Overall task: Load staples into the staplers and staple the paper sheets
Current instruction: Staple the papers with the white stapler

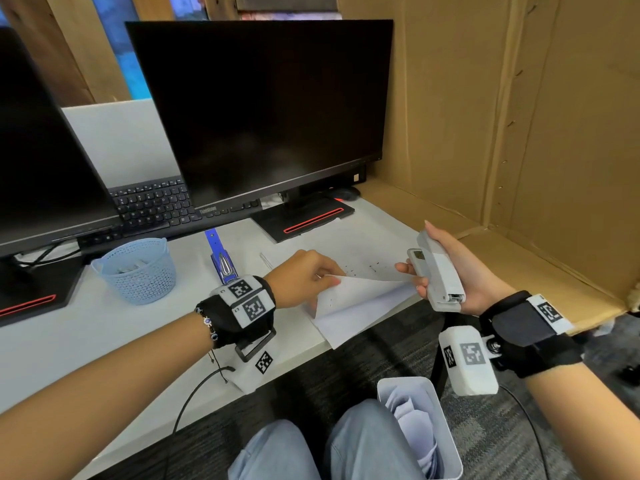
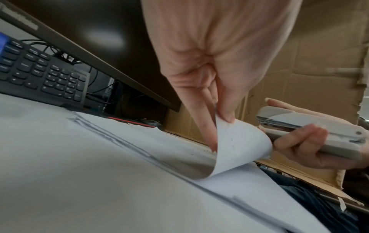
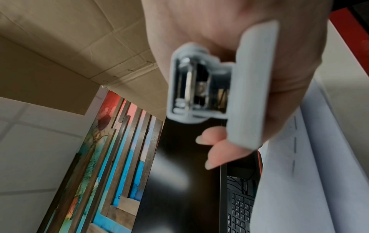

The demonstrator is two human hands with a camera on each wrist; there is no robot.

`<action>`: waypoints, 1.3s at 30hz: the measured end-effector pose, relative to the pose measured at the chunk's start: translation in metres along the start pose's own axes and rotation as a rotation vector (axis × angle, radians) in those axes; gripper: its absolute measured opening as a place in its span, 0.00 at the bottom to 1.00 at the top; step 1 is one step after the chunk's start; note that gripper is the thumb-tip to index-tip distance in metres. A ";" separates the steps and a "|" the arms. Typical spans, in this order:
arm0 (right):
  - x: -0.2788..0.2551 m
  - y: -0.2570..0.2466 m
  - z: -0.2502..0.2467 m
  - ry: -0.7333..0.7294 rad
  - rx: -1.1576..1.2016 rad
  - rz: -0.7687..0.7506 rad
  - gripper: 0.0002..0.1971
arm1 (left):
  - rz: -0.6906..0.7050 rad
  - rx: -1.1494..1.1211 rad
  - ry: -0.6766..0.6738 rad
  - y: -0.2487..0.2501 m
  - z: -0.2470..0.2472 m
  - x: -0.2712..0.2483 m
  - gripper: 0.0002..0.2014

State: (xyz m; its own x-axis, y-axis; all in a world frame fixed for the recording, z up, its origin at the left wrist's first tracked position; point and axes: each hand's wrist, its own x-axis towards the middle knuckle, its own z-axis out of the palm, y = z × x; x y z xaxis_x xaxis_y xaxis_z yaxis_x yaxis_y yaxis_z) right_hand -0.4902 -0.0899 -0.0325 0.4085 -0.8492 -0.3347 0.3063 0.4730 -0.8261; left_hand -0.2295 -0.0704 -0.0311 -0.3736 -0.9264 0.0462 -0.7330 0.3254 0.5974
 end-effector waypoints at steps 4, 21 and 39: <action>0.000 0.001 0.002 -0.022 -0.001 0.000 0.24 | -0.071 -0.157 0.088 -0.005 -0.001 0.001 0.09; -0.006 -0.002 0.011 -0.020 -0.048 -0.100 0.29 | 0.083 -0.052 0.538 0.011 -0.025 0.009 0.08; -0.018 -0.018 -0.006 -0.052 -0.022 -0.485 0.35 | 0.179 -0.163 0.849 0.043 -0.129 0.049 0.07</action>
State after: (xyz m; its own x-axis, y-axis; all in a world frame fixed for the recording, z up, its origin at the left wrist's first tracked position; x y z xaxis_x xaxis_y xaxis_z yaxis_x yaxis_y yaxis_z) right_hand -0.5079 -0.0843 -0.0141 0.2658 -0.9573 0.1137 0.4537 0.0202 -0.8909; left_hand -0.2060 -0.1259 0.0998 0.1210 -0.7132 0.6904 -0.5899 0.5077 0.6279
